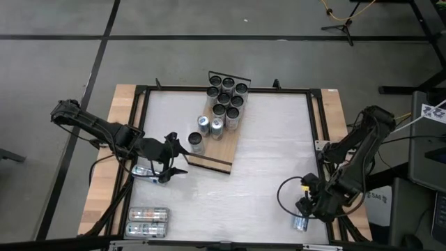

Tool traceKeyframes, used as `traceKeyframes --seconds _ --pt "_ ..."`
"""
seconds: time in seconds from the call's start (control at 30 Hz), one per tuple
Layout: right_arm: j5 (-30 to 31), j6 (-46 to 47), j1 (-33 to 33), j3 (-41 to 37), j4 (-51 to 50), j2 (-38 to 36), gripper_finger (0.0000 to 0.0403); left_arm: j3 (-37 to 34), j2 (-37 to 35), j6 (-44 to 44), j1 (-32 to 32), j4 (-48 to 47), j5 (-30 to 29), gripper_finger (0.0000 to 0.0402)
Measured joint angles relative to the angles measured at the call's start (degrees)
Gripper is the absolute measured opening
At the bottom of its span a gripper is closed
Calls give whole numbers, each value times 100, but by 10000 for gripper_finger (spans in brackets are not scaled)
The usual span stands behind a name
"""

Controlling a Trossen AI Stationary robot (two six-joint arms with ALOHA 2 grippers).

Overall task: Place canned beverage on shelf
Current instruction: Put the bottom right silver soda can on the shelf aligned with the other silver soda can

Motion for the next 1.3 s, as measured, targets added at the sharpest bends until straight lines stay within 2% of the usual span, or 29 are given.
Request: traceKeyframes --seconds 0.13,0.4,0.53,0.63,0.77,0.97,1.3 --pt "-300 179 0 0 25 282 285 0 0 2 0 0 0 337" --pt "-306 86 -4 0 443 919 285 0 0 6 -1 2 0 337" --pt "-326 -298 -4 -2 609 1092 285 0 0 4 -2 2 0 337" --pt "-603 -493 -4 -2 609 1119 285 0 0 4 -2 0 0 337" --pt "-769 -159 -1 -2 596 1119 285 0 0 2 -2 2 0 337" --pt "-539 429 -4 -2 594 1149 285 0 0 2 0 2 0 337" --pt "-735 774 -4 -122 622 1555 285 2 0 2 -1 0 0 337"
